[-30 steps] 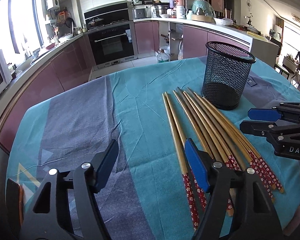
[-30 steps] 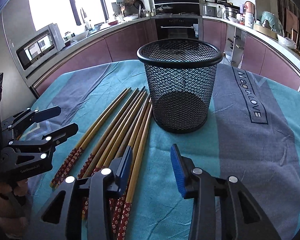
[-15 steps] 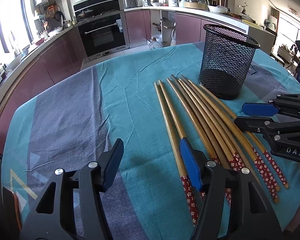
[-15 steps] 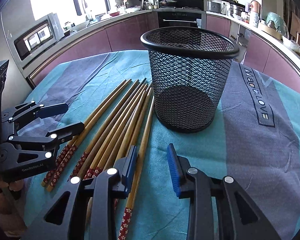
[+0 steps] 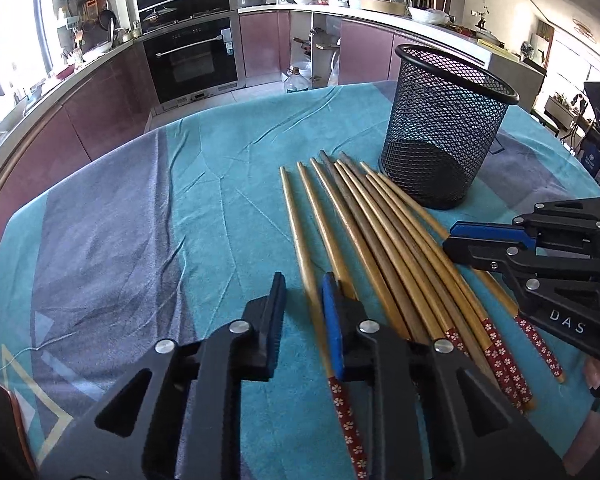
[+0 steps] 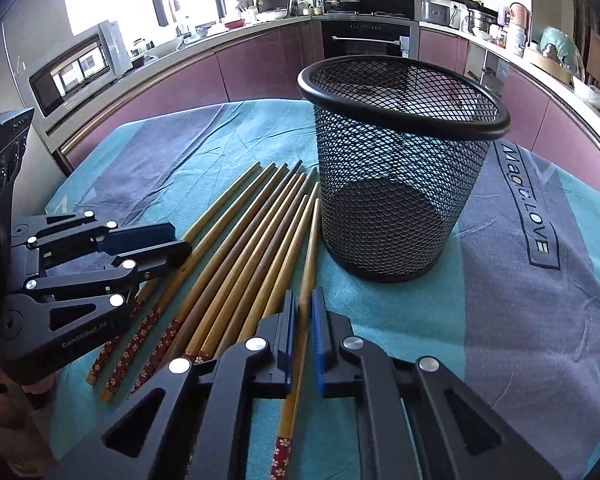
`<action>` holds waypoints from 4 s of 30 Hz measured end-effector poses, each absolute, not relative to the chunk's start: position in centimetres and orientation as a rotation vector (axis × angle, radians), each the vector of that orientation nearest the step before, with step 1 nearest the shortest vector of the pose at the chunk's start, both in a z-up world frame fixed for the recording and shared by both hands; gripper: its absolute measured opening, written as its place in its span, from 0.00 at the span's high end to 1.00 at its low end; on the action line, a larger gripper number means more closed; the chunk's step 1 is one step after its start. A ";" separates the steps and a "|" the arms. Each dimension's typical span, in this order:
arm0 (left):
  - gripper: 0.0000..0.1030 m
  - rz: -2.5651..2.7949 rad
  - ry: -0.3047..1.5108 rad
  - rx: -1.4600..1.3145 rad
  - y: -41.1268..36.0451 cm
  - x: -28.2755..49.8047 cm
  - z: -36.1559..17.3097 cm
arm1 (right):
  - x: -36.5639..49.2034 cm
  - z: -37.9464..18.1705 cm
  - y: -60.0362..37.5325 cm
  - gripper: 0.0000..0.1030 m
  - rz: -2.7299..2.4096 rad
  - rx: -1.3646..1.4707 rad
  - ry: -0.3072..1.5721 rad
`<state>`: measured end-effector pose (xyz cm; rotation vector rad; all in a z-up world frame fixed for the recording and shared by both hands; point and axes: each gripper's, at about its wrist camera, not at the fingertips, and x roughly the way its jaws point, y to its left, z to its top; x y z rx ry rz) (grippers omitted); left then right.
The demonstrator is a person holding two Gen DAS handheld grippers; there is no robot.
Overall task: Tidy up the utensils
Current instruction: 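Lower the left tool onto one chopstick and close it while the right tool grasps another, then lift the held chopstick upright with the left tool while the right tool lifts its own, then lower the left tool's chopstick into the mesh cup and open while the right tool does likewise, then withdraw both tools from the cup back over the remaining chopsticks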
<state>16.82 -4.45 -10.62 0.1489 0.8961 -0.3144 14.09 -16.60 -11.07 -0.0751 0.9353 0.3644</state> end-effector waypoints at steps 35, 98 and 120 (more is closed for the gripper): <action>0.93 -0.517 0.595 -0.153 -0.6 12.4 6.7 | 11.5 0.5 -21.2 0.95 0.547 0.131 0.603; 0.77 -0.527 0.725 -0.027 -11.4 21.3 3.6 | 21.8 -0.3 -23.7 0.84 0.363 0.067 0.676; 0.49 -0.352 0.786 0.097 -3.6 13.2 -3.9 | 12.3 -7.8 -20.2 0.65 0.549 0.070 0.835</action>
